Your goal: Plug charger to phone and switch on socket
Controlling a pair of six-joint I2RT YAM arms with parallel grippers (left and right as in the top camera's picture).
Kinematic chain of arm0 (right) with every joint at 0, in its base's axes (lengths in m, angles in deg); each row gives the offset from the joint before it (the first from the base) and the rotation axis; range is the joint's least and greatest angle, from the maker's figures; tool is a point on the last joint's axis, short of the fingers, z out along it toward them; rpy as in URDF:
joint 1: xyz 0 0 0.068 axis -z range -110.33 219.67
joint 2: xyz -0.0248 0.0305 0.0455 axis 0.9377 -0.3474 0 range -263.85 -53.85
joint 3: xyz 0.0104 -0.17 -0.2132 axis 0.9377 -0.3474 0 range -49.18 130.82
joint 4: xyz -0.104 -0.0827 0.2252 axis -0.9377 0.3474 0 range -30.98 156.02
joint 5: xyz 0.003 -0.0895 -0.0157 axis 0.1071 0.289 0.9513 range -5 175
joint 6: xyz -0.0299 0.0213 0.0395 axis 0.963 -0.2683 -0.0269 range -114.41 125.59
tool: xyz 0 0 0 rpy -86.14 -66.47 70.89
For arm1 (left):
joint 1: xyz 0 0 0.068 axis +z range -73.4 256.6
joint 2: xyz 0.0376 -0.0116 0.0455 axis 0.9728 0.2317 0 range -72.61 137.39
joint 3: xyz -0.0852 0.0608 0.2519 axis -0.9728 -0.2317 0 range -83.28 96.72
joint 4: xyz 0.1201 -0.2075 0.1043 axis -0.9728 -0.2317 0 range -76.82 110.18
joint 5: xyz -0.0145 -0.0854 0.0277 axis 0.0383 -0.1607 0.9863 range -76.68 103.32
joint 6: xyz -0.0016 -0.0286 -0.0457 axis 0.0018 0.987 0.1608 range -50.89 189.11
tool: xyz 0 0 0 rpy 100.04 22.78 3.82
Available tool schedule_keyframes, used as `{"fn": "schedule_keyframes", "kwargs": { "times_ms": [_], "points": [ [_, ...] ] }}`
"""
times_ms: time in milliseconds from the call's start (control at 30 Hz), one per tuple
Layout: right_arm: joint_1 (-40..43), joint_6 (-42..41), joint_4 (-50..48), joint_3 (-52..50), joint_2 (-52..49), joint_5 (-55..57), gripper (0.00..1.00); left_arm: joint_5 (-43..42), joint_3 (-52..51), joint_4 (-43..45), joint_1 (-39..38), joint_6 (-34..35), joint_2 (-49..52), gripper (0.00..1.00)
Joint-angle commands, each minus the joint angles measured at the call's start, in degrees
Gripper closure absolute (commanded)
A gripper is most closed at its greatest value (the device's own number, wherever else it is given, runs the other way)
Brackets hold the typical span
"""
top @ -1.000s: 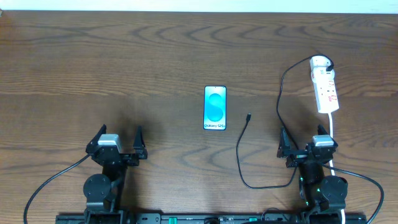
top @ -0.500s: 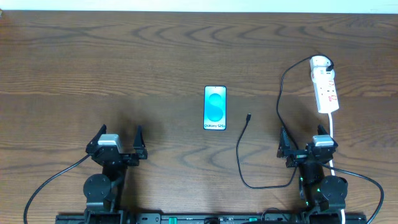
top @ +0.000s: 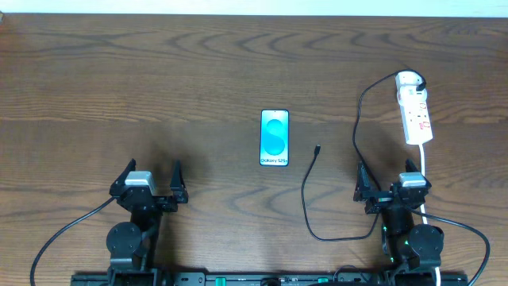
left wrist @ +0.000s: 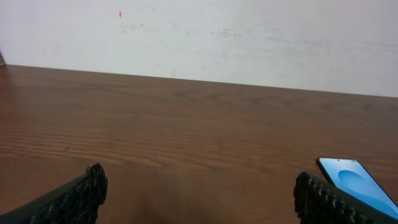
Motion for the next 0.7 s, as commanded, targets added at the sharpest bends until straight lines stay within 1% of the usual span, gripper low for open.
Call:
{"fn": "schedule_keyframes", "kwargs": {
  "times_ms": [0, 33, 133, 233, 333, 433, 567, 667],
  "points": [
    [0.35, 0.66, 0.24, -0.13, 0.31, 0.26, 0.01, -1.33, -0.63, -1.92, 0.24, 1.09, 0.00, 0.02],
    [0.35, 0.66, 0.24, -0.13, 0.31, 0.26, 0.01, -3.56, -0.63, -1.09, 0.24, 2.14, 0.00, 0.02],
    [0.35, 0.66, 0.24, -0.13, 0.31, 0.26, 0.01, -10.45, -0.63, 3.13, 0.24, 2.29, 0.00, 0.02],
    [0.35, 0.66, 0.24, -0.13, 0.31, 0.26, 0.01, -14.56, -0.63, 8.57, 0.24, 2.51, 0.00, 0.02],
    [0.35, 0.66, 0.24, -0.13, 0.31, 0.26, 0.01, -14.51, -0.50, 14.14, 0.24, 4.81, 0.00, 0.02],
    [0.35, 0.66, 0.24, -0.13, 0.31, 0.26, 0.01, -13.97, 0.50, 17.79, 0.26, 5.05, 0.02, 0.02],
    [0.35, 0.66, 0.24, -0.13, 0.31, 0.26, 0.01, -11.30, 4.72, 17.33, 0.26, 5.03, 1.73, 0.02],
    [0.35, 0.66, 0.24, -0.13, 0.31, 0.26, 0.01, -11.28, 10.47, 15.34, 0.26, 5.01, 6.62, 0.02]
  ]
}}
